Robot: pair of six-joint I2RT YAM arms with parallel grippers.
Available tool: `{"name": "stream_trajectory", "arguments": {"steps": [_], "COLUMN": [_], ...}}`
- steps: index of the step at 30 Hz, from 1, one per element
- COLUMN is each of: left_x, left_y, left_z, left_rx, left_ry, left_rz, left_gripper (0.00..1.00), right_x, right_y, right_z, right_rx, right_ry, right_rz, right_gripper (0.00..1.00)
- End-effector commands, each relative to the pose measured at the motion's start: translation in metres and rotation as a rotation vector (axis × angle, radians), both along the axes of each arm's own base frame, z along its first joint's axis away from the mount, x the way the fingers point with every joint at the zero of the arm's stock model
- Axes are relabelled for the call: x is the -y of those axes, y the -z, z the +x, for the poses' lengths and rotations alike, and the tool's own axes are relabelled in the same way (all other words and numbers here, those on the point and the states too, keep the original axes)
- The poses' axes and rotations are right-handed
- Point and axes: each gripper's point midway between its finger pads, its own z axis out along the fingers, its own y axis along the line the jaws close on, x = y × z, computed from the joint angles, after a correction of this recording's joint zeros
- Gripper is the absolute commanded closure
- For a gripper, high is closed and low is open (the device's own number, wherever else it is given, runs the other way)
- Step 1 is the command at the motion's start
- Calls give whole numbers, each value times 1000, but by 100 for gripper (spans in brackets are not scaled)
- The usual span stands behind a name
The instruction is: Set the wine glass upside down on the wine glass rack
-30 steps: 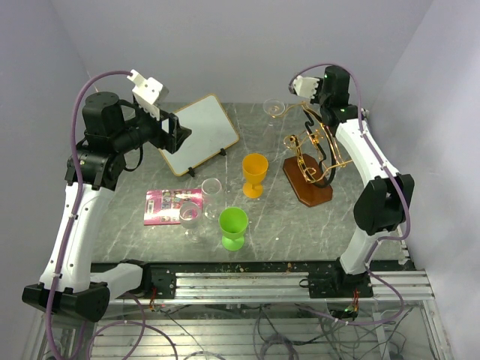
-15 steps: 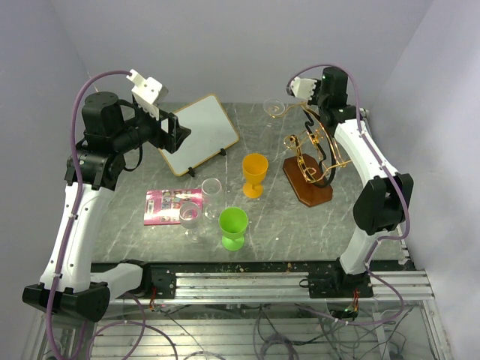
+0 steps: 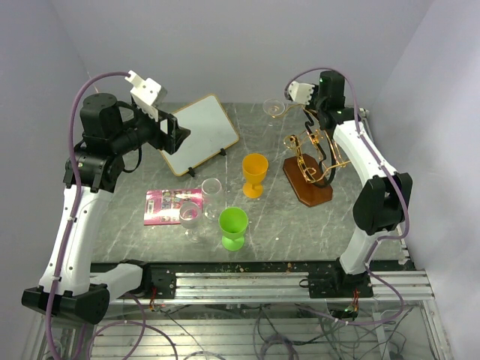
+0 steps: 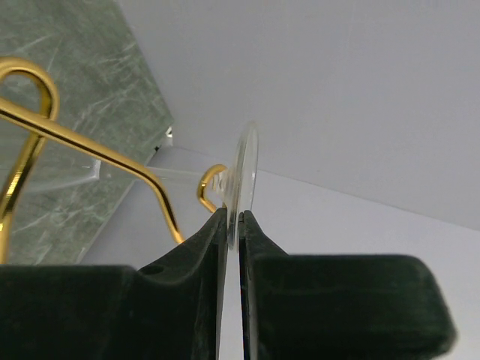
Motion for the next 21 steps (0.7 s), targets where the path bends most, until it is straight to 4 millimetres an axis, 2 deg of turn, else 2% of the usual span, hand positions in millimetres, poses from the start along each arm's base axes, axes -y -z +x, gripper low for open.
{"name": "stream_trajectory", "arguments": {"steps": [1,5,21], "left_x": [1,0,1], "left_y": [-10,-9,-7], "left_z": [-3,-3,-2], "left_rx": [44,44,42], "left_ry": [23,20,24], "left_rz": [-8,-7,-2], "left_gripper": [12,12,12], "right_x": [-4,-5,-17], "right_y": [4,7,-3], "right_z": [-6,-7,-9], "right_rx": [-15,-27,-21], "right_ry": [-13,-10,-36], "right_rz": [23,33,145], "right_gripper": [89,87,73]}}
